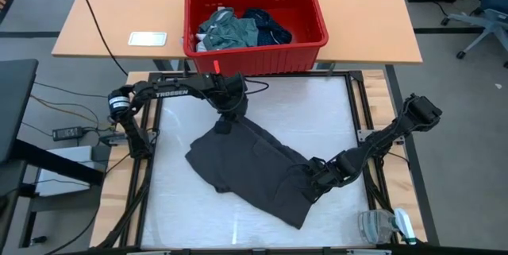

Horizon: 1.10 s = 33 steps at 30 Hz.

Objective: Fold laundry
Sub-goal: Fold the black pants

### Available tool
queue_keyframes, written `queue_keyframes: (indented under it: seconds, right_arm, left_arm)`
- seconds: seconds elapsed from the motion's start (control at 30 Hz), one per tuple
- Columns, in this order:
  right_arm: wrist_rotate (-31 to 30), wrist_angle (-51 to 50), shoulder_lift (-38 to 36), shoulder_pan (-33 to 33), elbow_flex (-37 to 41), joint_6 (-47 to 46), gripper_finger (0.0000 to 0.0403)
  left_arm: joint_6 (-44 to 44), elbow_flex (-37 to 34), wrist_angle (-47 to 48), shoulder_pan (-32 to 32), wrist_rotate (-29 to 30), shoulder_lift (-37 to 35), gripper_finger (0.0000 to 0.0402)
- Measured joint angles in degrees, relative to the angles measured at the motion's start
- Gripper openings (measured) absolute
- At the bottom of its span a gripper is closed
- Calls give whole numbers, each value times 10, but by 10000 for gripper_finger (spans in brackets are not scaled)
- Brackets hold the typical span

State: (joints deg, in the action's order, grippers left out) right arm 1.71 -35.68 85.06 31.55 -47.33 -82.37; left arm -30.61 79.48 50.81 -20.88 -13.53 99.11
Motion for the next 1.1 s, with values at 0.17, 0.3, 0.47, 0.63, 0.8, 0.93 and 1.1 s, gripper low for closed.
queue_keyframes:
  seconds: [0.17,0.3,0.47,0.63,0.8,0.93,1.1]
  right_arm:
    - [-20,0,0,0,0,0,150]
    - [-37,-1,0,0,0,0,147]
    - [-53,6,0,-1,5,-1,122]
    - [-47,51,0,-3,42,-21,75]
    - [-26,75,0,-3,59,-38,19]
    - [-19,65,1,-3,41,-34,9]
    - [-18,8,1,-3,-4,-17,5]
  left_arm:
    - [0,0,0,0,9,0,0]
    - [3,0,-2,0,9,0,0]
    - [10,0,-5,0,9,0,0]
    - [15,-1,-8,0,9,0,0]
    - [28,-1,-8,0,9,0,0]
    - [32,-1,-8,1,9,0,0]
    - [36,-1,-8,1,9,0,0]
